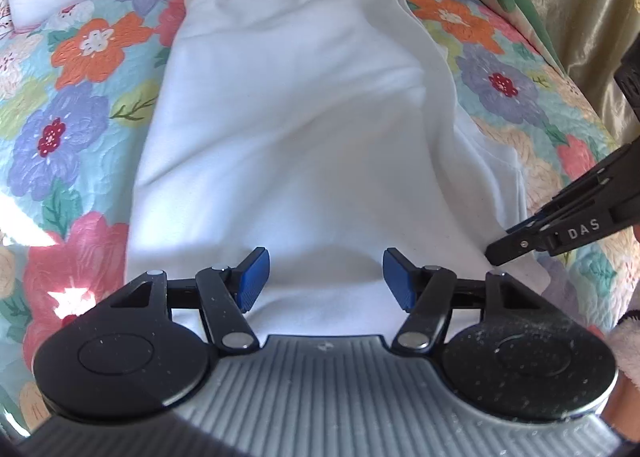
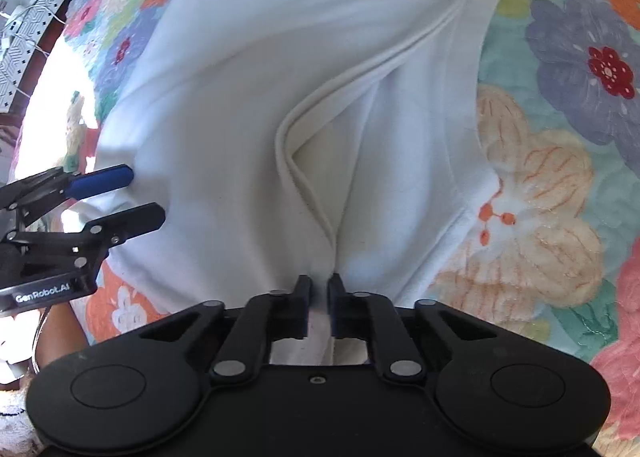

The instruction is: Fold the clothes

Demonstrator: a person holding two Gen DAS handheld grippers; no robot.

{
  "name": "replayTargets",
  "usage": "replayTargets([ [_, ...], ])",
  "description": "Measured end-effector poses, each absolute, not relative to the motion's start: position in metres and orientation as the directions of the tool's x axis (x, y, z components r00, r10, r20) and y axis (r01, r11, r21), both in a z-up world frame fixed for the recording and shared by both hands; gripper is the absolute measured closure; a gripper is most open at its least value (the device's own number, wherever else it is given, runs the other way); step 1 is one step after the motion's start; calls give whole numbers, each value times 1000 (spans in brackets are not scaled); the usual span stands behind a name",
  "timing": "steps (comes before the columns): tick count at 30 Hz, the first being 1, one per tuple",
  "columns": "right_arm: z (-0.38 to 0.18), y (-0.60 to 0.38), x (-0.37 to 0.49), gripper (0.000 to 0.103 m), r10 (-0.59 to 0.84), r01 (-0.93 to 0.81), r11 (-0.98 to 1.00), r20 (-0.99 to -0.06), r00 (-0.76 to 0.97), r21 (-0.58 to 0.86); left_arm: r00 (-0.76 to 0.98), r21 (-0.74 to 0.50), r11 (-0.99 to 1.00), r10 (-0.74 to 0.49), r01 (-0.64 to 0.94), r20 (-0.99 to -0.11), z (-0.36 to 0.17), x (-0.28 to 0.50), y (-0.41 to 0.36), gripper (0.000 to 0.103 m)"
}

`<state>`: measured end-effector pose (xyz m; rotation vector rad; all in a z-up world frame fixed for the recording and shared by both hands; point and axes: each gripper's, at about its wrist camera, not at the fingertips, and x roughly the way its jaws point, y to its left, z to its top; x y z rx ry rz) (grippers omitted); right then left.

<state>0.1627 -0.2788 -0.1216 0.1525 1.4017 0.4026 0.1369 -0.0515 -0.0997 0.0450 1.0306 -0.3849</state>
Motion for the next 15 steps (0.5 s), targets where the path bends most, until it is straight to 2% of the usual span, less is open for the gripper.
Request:
replayTargets([
  [7,-58,-278,138,98,334,-269,921,-926,175,282,470,-124,950,-252,286,-846,-96,134,-19,41],
  [10,-49,-281,124,98,377,-250,906,-920,105,342,483,-130,958,-244,257,-841,-94,134,-3,41],
  [15,-73,-286,128,98,269,-197,948,-959,88,248,487,-110,971,-204,214,-850,-103,135,18,40],
])
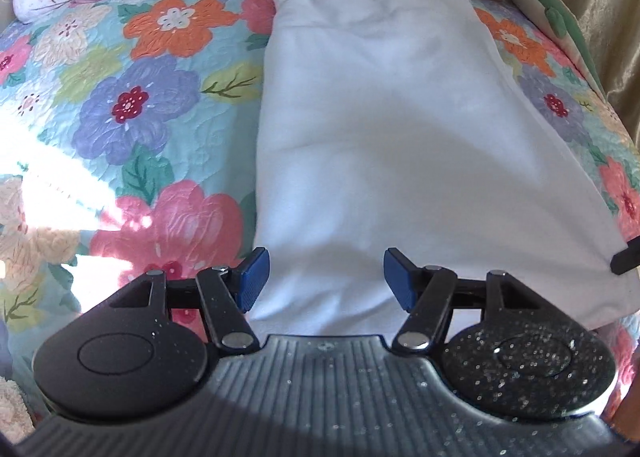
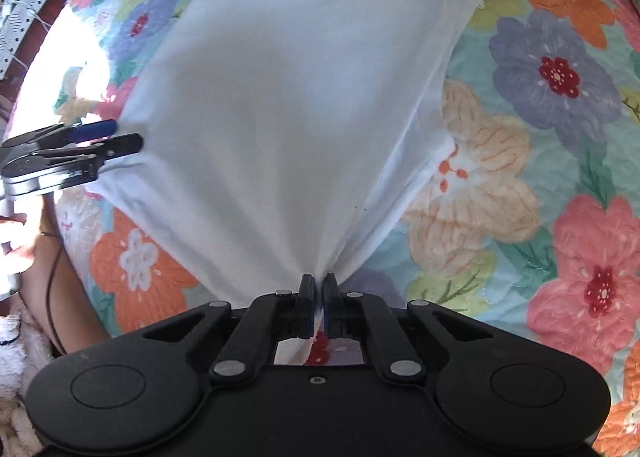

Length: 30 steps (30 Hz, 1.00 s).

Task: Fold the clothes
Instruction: 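Pull the folded shirt edge with the right tool, then open it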

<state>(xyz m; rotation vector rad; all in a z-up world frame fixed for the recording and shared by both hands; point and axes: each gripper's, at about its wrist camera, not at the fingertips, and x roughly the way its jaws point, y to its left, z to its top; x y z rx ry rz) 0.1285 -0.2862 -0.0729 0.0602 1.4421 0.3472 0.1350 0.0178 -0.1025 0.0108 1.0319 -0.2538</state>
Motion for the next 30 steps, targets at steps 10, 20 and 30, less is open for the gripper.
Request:
replayTargets([
  [10,-87,-273,125,93,180,-223,961,-982,52,165,393,-117,961,-212,252,-895,-120,140,56,38],
  [20,-56,-264,115,53,151,-208,973,-962,229,103,331,-247,944,-310,219,-891,-136,132,80,33],
  [30,-43,-170,99,44,213,-520,854,-906,366,-9,299,-556,828,-551,76,-779,-145,135,111,28],
])
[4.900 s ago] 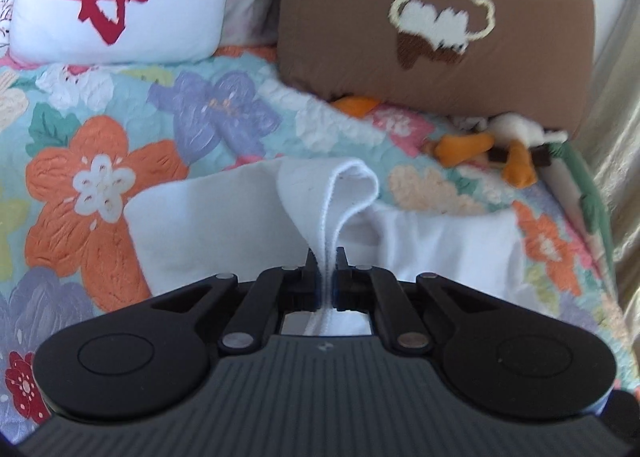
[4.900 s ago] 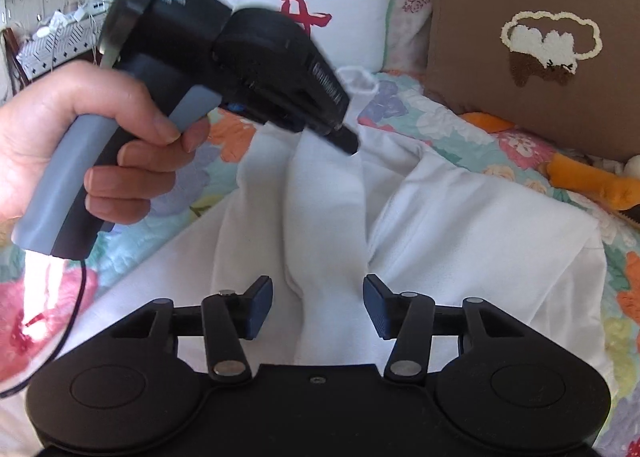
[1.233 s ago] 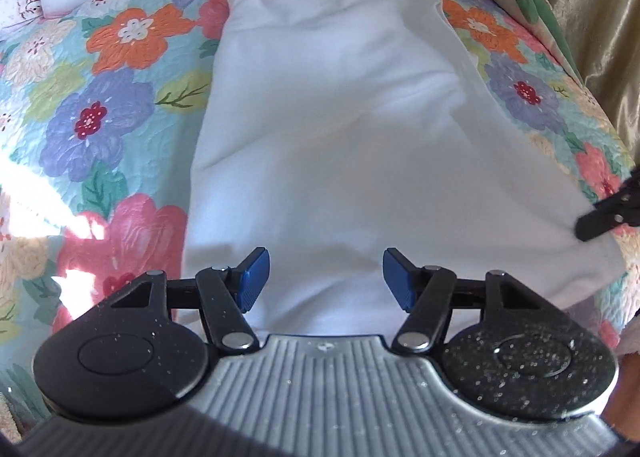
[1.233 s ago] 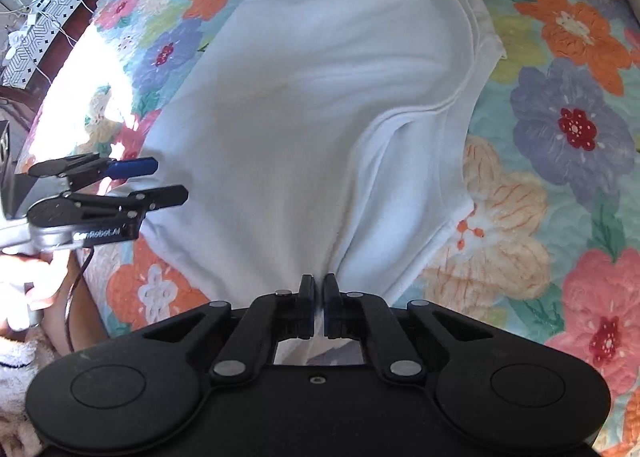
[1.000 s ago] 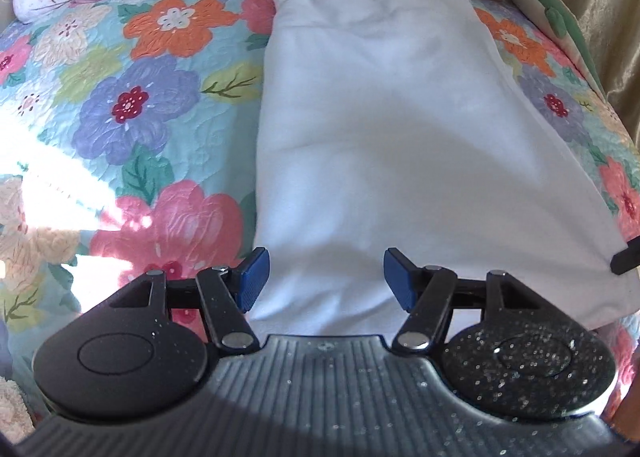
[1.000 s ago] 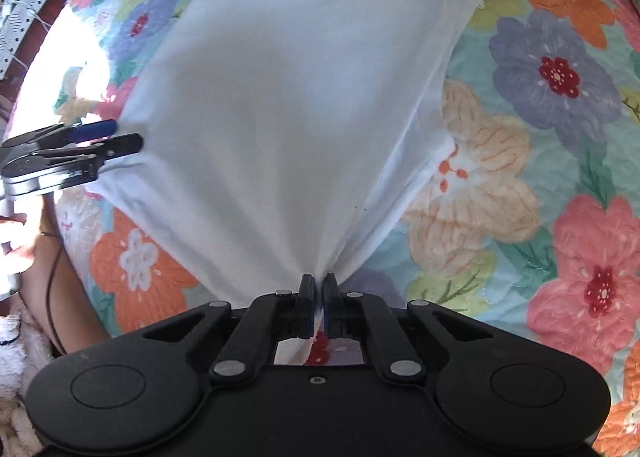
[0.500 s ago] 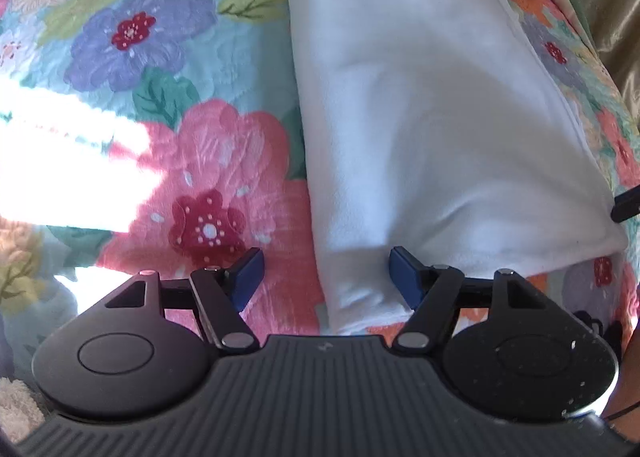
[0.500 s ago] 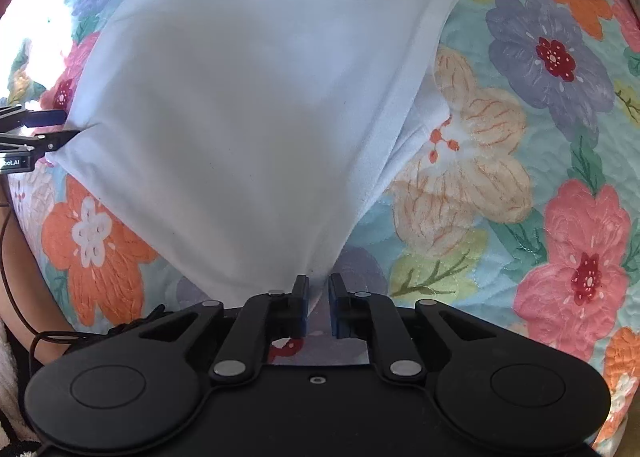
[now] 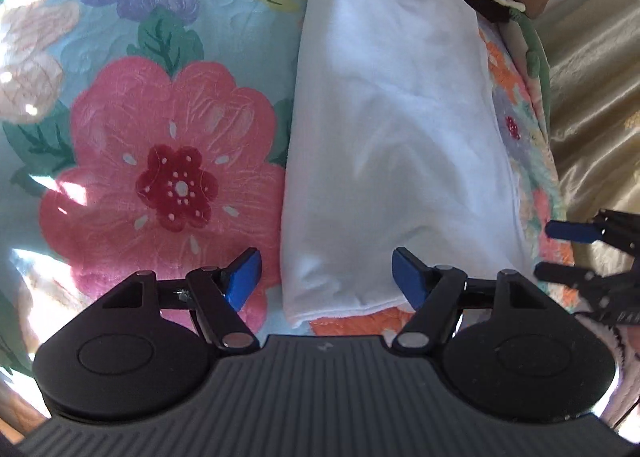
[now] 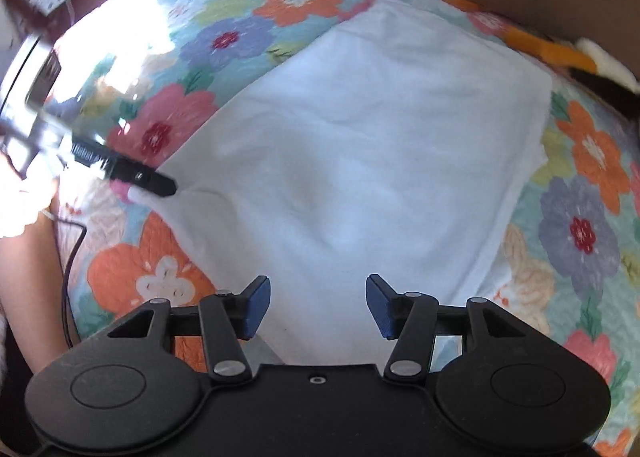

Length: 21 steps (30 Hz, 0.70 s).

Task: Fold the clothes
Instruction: 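Pull the folded shirt edge with the right tool, then open it, then grasp the folded shirt end with the left tool while the right tool grips the other end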

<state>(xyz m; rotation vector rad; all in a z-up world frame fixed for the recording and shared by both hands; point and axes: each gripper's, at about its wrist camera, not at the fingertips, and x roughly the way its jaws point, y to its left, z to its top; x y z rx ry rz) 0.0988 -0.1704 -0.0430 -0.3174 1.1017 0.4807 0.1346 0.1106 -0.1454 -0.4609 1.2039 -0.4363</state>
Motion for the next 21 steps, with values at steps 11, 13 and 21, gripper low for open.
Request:
replayTargets([
  [11,-83,-97,80,39,191,-732,665,-914,359,-148,357,-702,705,-684,100,-636,-143,134,99,81],
  [13,-87,-94,79,30,188,-748,648,-922,338,-142,387,-757,647,-722,85,-573,-139,137,106,89],
  [21,-109,-80,78,46,85,-731,577,-863,499,-365,410,-802,592,-753,82,-515,-133,151,116,90],
])
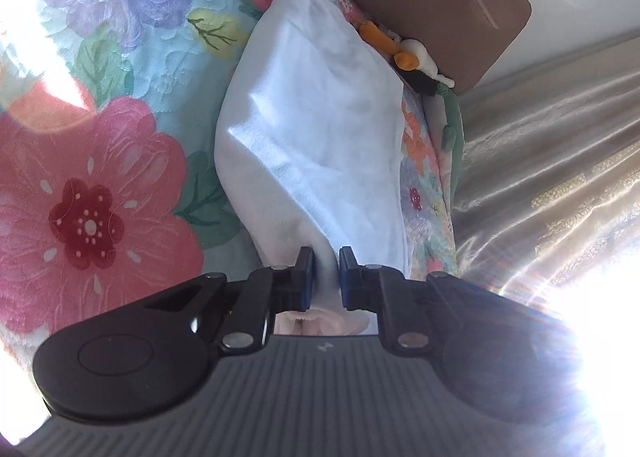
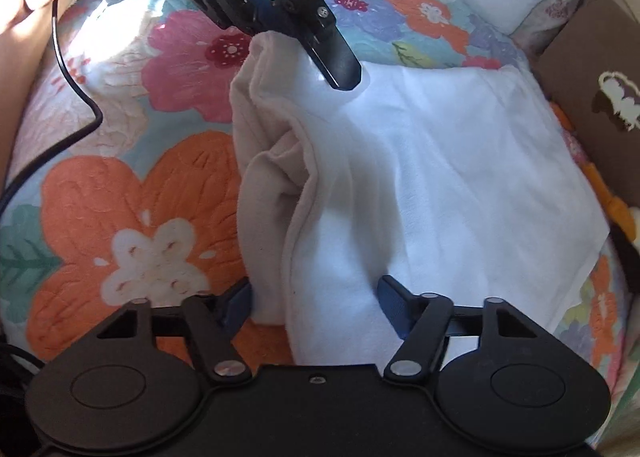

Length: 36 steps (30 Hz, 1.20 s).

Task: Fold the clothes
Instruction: 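Grasp the folded shirt end with the left tool while the right tool grips the other end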

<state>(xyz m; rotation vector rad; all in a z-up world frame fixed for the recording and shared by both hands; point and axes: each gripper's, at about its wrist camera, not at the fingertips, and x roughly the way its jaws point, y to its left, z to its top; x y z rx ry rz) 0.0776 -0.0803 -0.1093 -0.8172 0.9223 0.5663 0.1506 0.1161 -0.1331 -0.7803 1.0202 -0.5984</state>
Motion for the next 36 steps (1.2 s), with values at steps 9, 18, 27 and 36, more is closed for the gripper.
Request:
replayTargets([
  [9,-74,-122,113,86,232,-602,785,-832,503,-146,415,-774,632,-715,41,-562,-141,149,121,70],
  [18,-71,-145,128,86,300,-496,868,-823,482,26,425,-868,490,-771,-79,-474,-155,146,130,38],
  [27,-68,-151,133,85,323,-462,883,-815,481,78,389,-897,378,-809,-229,-440,-173,145,106,18],
  [36,-69,-141,127,82,277,-495,869,-817,506,-12,435,-894,436,-789,-102,-434,-147,157,84,83],
])
